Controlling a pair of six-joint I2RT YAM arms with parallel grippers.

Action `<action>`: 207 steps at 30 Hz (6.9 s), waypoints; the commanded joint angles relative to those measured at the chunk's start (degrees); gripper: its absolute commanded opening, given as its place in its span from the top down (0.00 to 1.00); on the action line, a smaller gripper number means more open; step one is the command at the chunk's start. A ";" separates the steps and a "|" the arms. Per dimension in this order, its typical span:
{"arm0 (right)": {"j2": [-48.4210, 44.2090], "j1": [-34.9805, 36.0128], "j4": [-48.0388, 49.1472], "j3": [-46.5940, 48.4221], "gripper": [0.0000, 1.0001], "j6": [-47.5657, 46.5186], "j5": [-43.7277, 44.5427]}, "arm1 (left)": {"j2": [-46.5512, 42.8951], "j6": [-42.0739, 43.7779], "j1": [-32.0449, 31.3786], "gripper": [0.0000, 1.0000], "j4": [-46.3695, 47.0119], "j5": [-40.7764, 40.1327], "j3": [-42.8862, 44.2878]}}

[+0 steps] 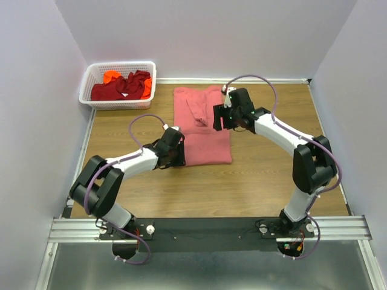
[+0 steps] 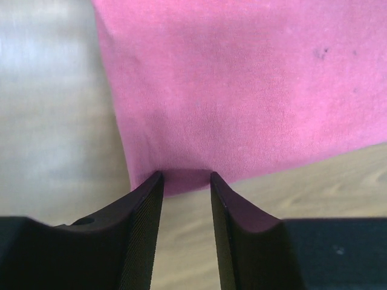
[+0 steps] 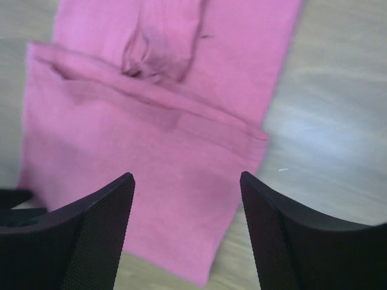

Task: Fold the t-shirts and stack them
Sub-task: Fold the tshirt

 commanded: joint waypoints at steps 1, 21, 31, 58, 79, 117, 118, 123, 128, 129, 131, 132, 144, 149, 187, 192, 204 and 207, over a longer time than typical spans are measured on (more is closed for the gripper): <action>-5.43 0.20 1.92 -10.66 0.25 7.70 -14.76 | -6.33 -2.33 -0.71 0.43 -6.43 0.62 -2.89; -0.61 -7.26 36.46 -39.60 0.98 22.82 -44.40 | -3.36 -4.35 6.49 0.67 4.19 11.16 -7.27; -1.38 -14.04 39.90 -46.30 0.99 23.53 -44.49 | -6.87 -4.80 6.93 0.69 5.07 13.18 -10.80; 19.61 -20.71 33.83 -17.20 0.98 21.43 -43.52 | 18.44 -4.18 21.17 0.63 22.03 21.70 8.54; -0.34 -2.62 34.61 -30.03 0.99 26.15 -52.14 | -21.27 6.98 21.35 0.35 5.26 -0.41 -0.50; 15.74 5.65 45.69 -21.95 0.99 31.88 -52.04 | -36.50 9.18 21.35 0.15 -0.64 -4.58 -9.39; 16.70 5.56 45.87 -22.30 0.99 31.62 -52.13 | -36.23 8.92 21.35 0.15 -0.03 -4.05 -9.65; 20.74 5.65 46.05 -22.92 0.99 29.68 -52.05 | -35.27 8.39 21.08 0.15 1.99 -1.23 -10.88; 19.45 5.47 45.61 -23.35 0.99 29.86 -51.96 | -32.02 8.13 19.42 0.15 2.87 0.35 -10.36; 17.96 5.39 45.00 -23.53 0.99 29.94 -51.35 | -31.40 8.04 18.72 0.15 2.96 0.26 -10.18; 12.00 5.30 35.32 -22.57 0.99 25.50 -46.28 | -30.35 7.34 16.18 0.15 3.31 -0.26 -9.75; 9.88 5.30 31.67 -21.26 0.96 23.46 -43.46 | -28.77 7.08 15.38 0.14 3.32 -0.35 -9.66; -9.74 3.02 -5.07 -18.79 0.33 13.07 -9.27 | -12.69 4.79 4.12 0.19 2.00 -0.18 -5.09; -10.89 3.01 -12.38 -19.23 0.25 15.96 -2.05 | -8.11 4.61 3.33 0.22 0.42 -1.05 -2.80; 0.71 6.44 -14.42 -25.99 0.55 25.64 10.18 | -7.14 5.84 1.22 0.25 -3.10 -4.13 -3.41; 2.64 6.79 -12.75 -26.87 0.76 25.46 6.58 | -7.14 5.75 0.96 0.25 -3.80 -4.39 -3.50; 1.15 6.79 -12.31 -27.93 0.99 23.97 5.08 | -6.52 3.30 0.43 0.30 -6.53 -5.10 -2.71; 0.80 6.97 -12.31 -28.19 0.99 23.53 5.17 | -5.91 2.59 0.08 0.36 -7.14 -5.54 -2.19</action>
